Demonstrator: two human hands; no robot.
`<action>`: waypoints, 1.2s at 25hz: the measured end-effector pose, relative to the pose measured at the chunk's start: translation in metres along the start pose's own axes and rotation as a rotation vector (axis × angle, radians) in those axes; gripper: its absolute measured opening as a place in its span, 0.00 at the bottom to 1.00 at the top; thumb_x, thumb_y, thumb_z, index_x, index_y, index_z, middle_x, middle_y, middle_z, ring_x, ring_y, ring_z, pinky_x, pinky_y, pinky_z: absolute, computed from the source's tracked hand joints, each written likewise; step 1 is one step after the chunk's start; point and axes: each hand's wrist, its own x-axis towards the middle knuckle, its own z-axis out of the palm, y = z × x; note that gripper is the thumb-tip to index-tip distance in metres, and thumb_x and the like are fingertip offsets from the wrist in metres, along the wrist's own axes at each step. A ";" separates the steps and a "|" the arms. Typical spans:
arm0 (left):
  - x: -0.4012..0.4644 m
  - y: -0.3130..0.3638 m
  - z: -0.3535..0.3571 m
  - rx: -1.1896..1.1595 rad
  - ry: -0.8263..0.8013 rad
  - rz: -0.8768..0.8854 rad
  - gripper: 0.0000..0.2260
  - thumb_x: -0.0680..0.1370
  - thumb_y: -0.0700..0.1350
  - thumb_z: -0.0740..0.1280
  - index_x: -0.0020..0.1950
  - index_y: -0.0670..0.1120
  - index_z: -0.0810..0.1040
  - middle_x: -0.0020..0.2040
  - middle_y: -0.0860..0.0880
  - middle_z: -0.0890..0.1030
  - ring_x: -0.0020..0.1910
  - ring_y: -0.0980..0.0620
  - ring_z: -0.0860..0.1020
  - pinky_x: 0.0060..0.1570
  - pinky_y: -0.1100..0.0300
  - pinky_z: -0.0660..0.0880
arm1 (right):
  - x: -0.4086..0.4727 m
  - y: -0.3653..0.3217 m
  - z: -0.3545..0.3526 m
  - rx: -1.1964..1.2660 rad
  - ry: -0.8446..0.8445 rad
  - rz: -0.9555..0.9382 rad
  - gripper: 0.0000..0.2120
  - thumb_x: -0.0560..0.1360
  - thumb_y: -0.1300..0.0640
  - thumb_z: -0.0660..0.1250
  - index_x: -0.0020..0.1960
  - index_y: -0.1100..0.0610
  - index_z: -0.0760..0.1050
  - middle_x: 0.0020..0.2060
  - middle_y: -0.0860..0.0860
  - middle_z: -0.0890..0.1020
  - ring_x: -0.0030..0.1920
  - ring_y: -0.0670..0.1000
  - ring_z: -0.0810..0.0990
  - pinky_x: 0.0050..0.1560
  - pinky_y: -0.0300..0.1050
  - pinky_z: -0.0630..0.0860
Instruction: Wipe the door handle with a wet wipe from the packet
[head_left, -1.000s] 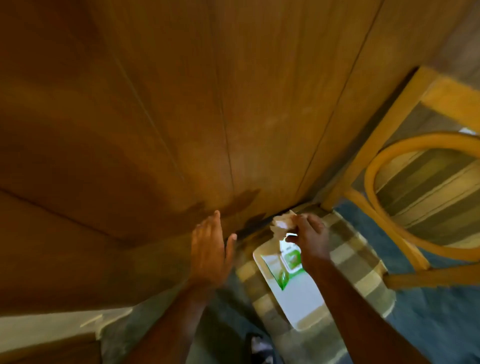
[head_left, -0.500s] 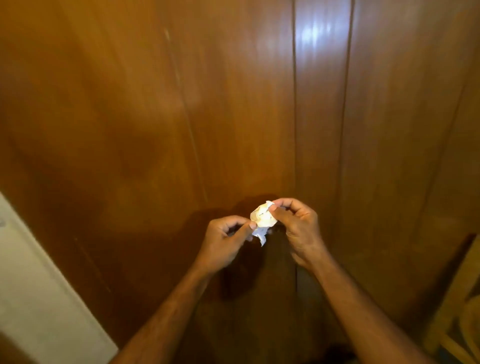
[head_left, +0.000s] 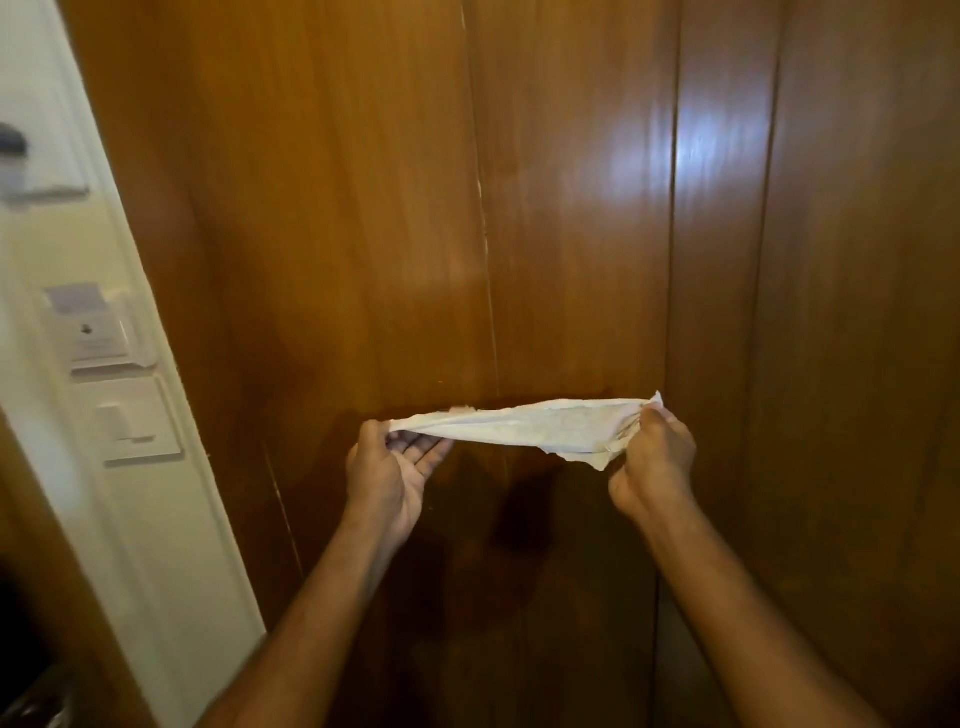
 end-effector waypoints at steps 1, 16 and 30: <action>-0.001 0.001 0.001 -0.035 0.006 -0.017 0.09 0.85 0.43 0.55 0.52 0.42 0.73 0.51 0.39 0.86 0.50 0.44 0.87 0.38 0.55 0.84 | -0.002 0.002 0.002 -0.014 0.007 0.027 0.04 0.82 0.54 0.59 0.51 0.49 0.73 0.50 0.51 0.81 0.46 0.51 0.83 0.35 0.46 0.83; -0.011 0.020 -0.064 0.479 0.326 -0.118 0.13 0.86 0.48 0.54 0.56 0.44 0.76 0.43 0.46 0.88 0.43 0.48 0.86 0.30 0.60 0.81 | -0.030 0.078 0.005 -0.194 -0.962 0.869 0.30 0.64 0.61 0.81 0.63 0.66 0.78 0.53 0.64 0.84 0.48 0.58 0.85 0.36 0.45 0.82; -0.100 0.147 -0.292 2.196 0.991 0.685 0.35 0.79 0.56 0.60 0.77 0.32 0.63 0.79 0.29 0.62 0.79 0.30 0.57 0.76 0.33 0.52 | -0.132 0.211 0.095 0.368 -1.129 0.915 0.29 0.65 0.53 0.64 0.64 0.61 0.79 0.63 0.64 0.80 0.62 0.65 0.81 0.53 0.55 0.82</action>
